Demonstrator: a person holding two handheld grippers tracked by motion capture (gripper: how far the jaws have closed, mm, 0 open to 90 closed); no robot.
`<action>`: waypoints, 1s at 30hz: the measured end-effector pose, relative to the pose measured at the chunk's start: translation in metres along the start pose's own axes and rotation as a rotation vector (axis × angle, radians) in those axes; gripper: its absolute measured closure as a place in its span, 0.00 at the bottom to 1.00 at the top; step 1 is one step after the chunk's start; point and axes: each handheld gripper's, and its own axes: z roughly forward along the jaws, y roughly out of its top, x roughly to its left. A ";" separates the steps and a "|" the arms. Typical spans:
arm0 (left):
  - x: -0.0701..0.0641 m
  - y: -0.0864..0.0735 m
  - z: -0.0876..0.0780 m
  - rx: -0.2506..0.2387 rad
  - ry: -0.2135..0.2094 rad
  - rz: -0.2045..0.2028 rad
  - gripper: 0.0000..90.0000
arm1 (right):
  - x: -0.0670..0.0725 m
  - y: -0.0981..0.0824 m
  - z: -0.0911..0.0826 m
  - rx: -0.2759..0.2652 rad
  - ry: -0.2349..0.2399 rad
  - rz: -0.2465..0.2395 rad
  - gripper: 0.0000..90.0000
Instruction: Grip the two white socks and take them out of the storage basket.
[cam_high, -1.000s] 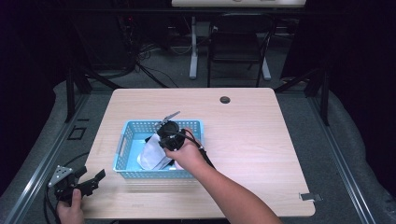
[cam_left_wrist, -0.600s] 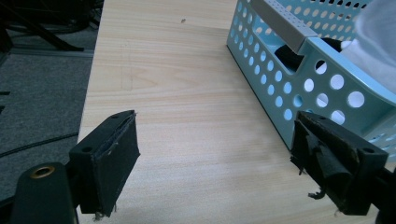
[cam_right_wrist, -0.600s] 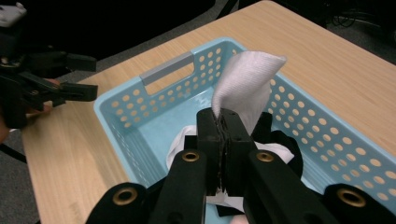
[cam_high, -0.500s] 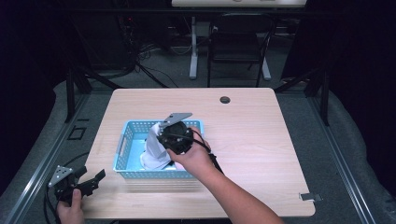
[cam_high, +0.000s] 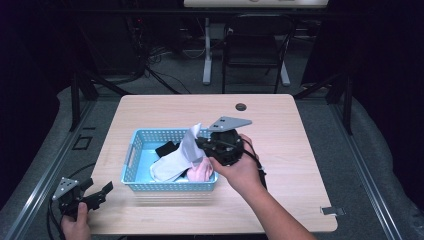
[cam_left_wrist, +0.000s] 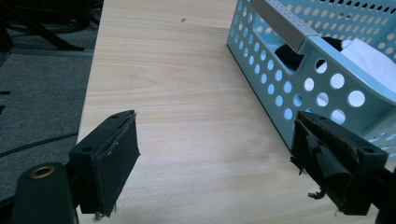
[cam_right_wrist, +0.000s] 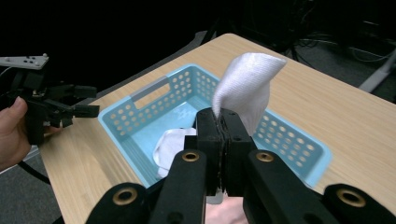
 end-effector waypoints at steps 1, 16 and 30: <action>0.000 0.000 0.000 -0.001 0.001 -0.001 0.17 | -0.003 -0.002 -0.005 -0.007 -0.009 0.009 0.98; 0.000 0.000 0.000 0.001 0.003 0.000 0.17 | -0.045 -0.039 -0.056 0.009 -0.144 0.109 0.98; 0.000 0.000 0.000 0.000 0.005 0.000 0.17 | -0.062 -0.090 -0.040 0.088 -0.187 0.195 0.98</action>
